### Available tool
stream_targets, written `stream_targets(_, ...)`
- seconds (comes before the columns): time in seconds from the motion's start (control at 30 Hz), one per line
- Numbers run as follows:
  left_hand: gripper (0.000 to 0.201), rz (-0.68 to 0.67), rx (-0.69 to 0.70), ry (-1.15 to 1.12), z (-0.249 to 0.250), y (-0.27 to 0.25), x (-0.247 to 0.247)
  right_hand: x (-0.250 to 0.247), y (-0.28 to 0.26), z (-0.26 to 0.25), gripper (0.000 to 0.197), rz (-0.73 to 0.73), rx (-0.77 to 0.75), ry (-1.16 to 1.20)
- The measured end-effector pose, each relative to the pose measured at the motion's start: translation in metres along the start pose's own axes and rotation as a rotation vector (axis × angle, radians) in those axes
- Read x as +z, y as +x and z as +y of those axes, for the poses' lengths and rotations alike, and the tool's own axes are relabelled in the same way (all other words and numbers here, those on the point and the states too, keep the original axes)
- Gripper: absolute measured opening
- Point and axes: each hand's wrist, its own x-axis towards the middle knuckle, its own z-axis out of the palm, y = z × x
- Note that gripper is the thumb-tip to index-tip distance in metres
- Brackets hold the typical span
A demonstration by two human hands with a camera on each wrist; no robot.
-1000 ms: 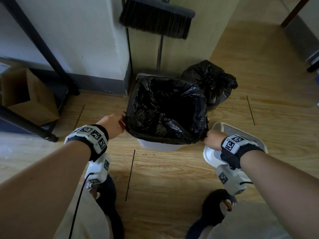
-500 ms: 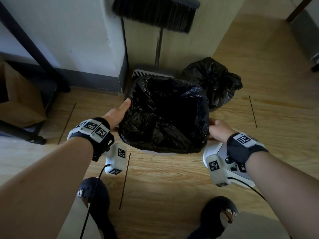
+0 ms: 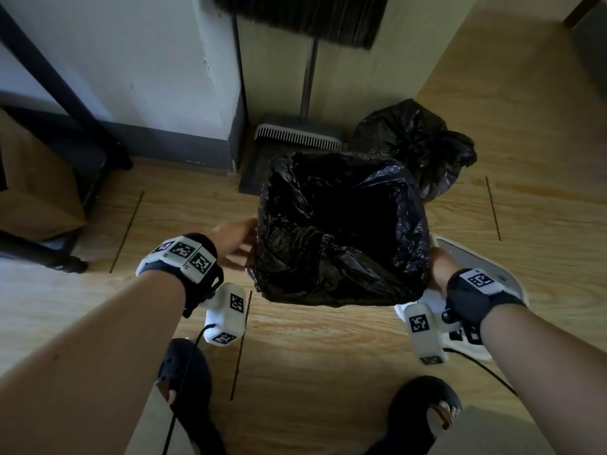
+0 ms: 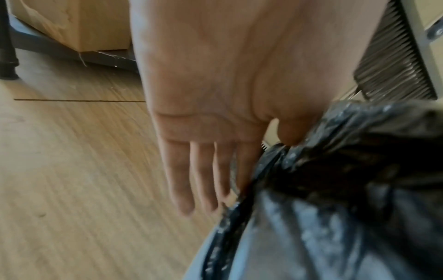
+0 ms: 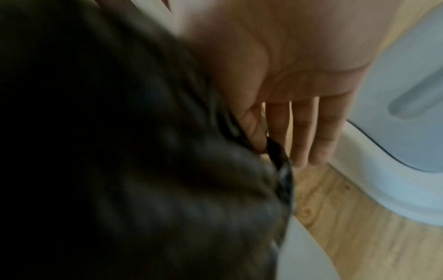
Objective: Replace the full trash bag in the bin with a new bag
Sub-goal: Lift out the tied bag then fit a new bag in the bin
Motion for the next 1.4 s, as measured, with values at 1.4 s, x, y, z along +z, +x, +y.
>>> stream_targets(1.4, 0.099, -0.001, 0.46, 0.679, 0.069, 0.015, -0.012, 0.111, 0.054, -0.087, 0.04, -0.283, -0.119, -0.727)
